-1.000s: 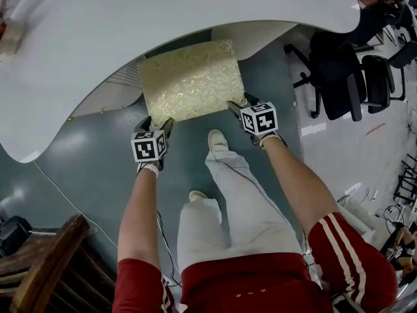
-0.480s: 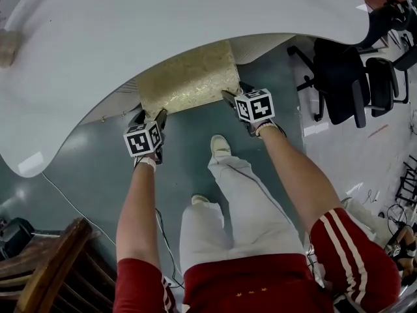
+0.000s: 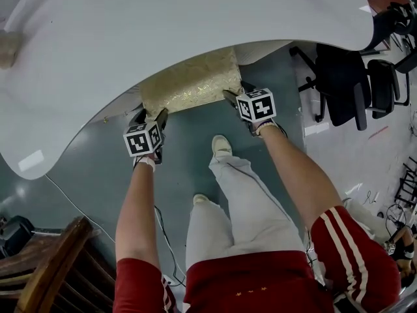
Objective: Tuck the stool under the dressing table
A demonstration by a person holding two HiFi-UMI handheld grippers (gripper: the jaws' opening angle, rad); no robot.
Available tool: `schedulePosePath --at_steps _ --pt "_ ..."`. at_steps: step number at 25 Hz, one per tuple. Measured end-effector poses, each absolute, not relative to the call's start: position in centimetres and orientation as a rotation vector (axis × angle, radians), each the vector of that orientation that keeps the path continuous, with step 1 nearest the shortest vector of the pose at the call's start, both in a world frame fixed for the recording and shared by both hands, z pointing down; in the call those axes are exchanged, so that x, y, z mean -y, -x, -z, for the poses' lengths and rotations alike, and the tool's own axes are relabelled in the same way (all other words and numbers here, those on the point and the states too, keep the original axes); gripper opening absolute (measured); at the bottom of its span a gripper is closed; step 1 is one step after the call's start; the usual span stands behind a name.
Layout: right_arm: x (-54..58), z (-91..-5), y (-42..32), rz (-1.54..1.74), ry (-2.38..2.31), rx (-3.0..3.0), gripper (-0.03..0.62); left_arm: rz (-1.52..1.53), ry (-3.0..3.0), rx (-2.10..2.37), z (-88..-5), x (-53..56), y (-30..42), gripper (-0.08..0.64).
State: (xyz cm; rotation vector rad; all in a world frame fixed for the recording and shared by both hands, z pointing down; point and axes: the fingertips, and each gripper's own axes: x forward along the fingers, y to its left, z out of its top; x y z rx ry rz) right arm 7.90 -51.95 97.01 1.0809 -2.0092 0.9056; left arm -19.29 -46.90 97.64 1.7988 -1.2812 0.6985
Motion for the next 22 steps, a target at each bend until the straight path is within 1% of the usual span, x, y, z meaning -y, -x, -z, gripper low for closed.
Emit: schedulePosePath --at_steps 3,6,8,12,15,22 --pt "51.8 -96.9 -8.2 -0.912 -1.089 1.987 0.301 -0.685 -1.780 1.255 -97.4 46.8 19.2 0.313" --pt "51.8 -96.5 -8.6 -0.936 -1.134 1.959 0.296 -0.585 -1.767 1.232 -96.6 46.8 18.6 0.324" --pt "51.8 -95.4 -8.3 -0.954 -1.165 1.966 0.282 -0.554 -1.779 1.220 -95.4 46.5 18.4 0.327" --pt "50.9 -92.3 -7.0 -0.936 -1.181 1.984 0.282 -0.537 -1.817 1.220 -92.4 45.2 18.9 0.327" --pt "49.6 -89.1 -6.2 -0.907 -1.161 2.007 0.282 -0.526 -1.849 1.214 -89.7 44.3 18.3 0.323" --pt "47.5 -78.4 -5.3 -0.809 -1.177 2.085 0.282 -0.526 -1.971 1.195 -80.4 41.0 16.3 0.313"
